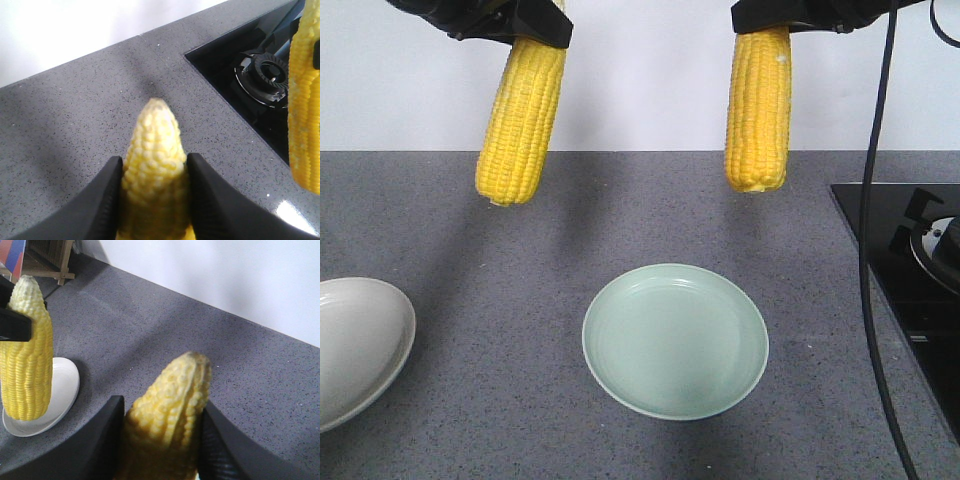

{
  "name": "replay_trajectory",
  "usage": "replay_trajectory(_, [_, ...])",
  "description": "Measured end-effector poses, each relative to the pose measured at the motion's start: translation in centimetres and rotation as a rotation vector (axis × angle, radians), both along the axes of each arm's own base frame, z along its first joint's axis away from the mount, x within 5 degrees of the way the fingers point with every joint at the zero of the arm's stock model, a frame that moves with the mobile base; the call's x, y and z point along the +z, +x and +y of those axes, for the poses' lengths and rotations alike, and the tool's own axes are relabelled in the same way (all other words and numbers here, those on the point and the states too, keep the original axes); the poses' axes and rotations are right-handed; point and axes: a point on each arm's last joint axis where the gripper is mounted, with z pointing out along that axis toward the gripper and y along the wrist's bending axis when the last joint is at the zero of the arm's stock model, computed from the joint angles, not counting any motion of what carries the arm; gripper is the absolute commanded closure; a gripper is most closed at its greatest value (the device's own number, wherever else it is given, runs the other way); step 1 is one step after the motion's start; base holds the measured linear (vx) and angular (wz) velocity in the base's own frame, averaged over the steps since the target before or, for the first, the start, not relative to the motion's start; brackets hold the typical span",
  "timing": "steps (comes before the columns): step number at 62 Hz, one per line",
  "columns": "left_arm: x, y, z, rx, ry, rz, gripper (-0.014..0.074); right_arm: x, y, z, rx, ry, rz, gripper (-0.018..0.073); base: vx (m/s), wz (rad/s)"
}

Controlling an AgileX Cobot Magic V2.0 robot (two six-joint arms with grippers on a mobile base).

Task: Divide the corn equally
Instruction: 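Drive the base closer, positioning both held cobs above the two plates, then lower both grippers' cobs onto the cream and pale green plates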

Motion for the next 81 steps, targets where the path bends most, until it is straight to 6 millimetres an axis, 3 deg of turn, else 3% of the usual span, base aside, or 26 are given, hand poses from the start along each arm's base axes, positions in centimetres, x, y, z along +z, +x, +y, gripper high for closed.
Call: replay_trajectory(81, [-0.28,0.09,-0.06,0.026,-0.024,0.039,0.0603,-0.53,0.27,0.03,-0.013,0.014,0.038,0.0564,0.00,0.00])
